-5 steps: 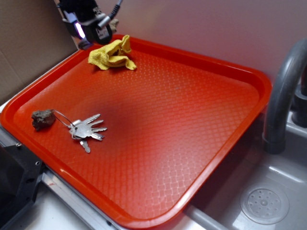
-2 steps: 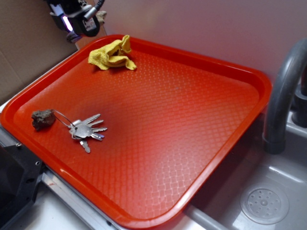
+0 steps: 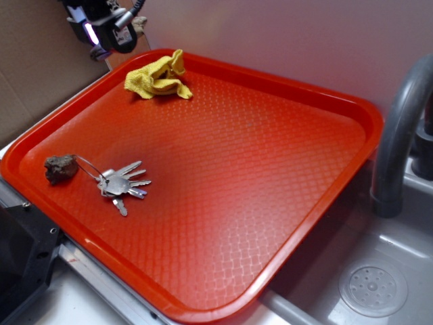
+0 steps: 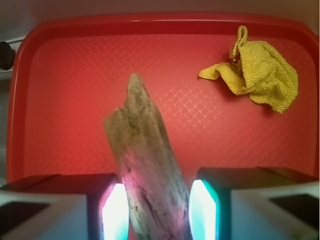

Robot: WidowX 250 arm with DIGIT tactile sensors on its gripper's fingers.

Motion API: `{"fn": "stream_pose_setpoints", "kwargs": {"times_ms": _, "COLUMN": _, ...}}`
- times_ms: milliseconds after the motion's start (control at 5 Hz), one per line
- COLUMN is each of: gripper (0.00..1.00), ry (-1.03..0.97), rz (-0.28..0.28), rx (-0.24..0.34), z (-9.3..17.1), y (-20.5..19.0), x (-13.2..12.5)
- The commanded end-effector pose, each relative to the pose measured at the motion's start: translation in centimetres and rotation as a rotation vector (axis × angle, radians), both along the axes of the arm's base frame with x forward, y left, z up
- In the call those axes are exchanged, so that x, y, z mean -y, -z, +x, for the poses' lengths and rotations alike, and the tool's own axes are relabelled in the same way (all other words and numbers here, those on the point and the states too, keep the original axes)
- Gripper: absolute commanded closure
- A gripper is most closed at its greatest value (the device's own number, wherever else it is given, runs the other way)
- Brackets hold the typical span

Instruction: Grab the wood chip.

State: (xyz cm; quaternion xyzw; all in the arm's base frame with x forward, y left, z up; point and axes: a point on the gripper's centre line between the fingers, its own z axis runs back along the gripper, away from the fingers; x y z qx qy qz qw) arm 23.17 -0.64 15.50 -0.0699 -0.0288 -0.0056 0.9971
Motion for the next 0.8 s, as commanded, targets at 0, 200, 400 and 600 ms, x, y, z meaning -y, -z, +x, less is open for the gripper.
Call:
{"fn": "stream_pose_setpoints", "kwargs": {"times_ms": 0, "gripper": 1.00, "ry": -0.025, "rz": 0.030, "rx": 0.034, "z": 0.09, "y": -1.98, "x": -0.59}}
{"fn": "stream_pose_setpoints", "kwargs": {"times_ms": 200, "gripper": 1.00, "ry": -0.026, "rz": 0.027, "rx": 0.041, "z": -0.16, "y": -2.13, "x": -0.72}}
{"fn": "stream_pose_setpoints", "kwargs": {"times_ms": 400, "gripper": 1.00, "ry": -0.023, "rz": 0.035, "rx": 0.034, "z": -0.14, "y": -2.16, "x": -0.76}}
{"fn": "stream_pose_setpoints", "kwargs": {"times_ms": 600, "gripper": 1.00, "ry": -0.022, "rz": 0.042, "rx": 0.032, "z": -0.61, "y": -2.54, "x": -1.23}}
